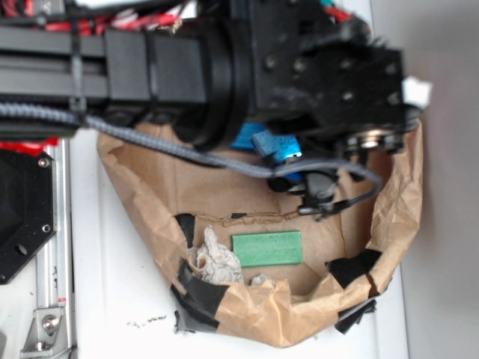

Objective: Grab the blue sponge.

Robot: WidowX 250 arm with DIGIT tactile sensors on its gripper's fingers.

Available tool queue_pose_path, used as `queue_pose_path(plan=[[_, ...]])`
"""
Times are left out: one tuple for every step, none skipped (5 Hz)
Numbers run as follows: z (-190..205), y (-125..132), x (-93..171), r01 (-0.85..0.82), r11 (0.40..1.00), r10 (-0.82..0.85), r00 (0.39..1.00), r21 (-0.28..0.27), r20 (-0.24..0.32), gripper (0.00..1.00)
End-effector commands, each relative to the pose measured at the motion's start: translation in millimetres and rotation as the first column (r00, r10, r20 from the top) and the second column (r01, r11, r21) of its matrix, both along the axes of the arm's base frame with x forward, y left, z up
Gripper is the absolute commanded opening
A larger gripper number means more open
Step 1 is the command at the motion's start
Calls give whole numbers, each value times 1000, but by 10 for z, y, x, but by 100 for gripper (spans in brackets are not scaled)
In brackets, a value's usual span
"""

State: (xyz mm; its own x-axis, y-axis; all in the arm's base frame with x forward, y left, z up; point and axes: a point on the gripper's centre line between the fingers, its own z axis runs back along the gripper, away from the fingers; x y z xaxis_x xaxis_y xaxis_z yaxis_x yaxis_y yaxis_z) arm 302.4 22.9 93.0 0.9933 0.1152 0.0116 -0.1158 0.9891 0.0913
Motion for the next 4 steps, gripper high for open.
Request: queue_pose_path(plan=[[142,-32,78,-53,998,53,999,24,10,0],[204,-98,60,-44,999,44,999,7,26,0],[283,-160,43,-23,1000,24,999,-17,28,0],[309,-180,49,-12,999,13,1000,-34,28,0]])
